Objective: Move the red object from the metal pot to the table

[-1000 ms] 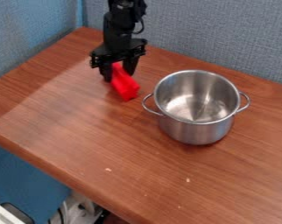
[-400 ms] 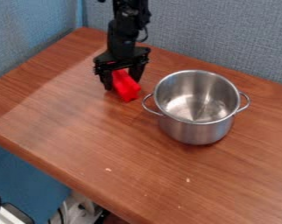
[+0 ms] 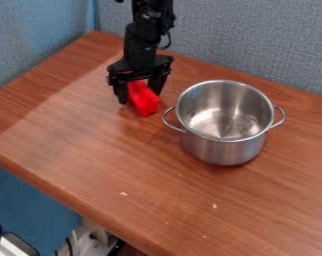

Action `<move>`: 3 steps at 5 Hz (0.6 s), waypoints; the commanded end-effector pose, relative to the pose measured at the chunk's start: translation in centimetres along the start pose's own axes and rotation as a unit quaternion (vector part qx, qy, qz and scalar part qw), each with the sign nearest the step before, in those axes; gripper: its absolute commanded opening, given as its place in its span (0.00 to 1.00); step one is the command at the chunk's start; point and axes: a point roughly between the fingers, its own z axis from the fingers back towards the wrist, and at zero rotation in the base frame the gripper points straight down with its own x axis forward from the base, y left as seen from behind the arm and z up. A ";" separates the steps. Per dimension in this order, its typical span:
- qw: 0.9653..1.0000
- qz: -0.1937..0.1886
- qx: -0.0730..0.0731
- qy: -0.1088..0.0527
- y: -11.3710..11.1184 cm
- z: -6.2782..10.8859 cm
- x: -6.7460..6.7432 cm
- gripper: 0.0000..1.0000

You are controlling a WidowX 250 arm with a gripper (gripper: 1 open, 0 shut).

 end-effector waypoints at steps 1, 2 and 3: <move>1.000 -0.005 -0.013 -0.023 -0.4 2.0 0.7 1.00; 1.000 -0.005 -0.011 -0.021 -0.4 2.3 0.7 1.00; 1.000 -0.005 -0.009 -0.020 -0.3 2.7 0.7 1.00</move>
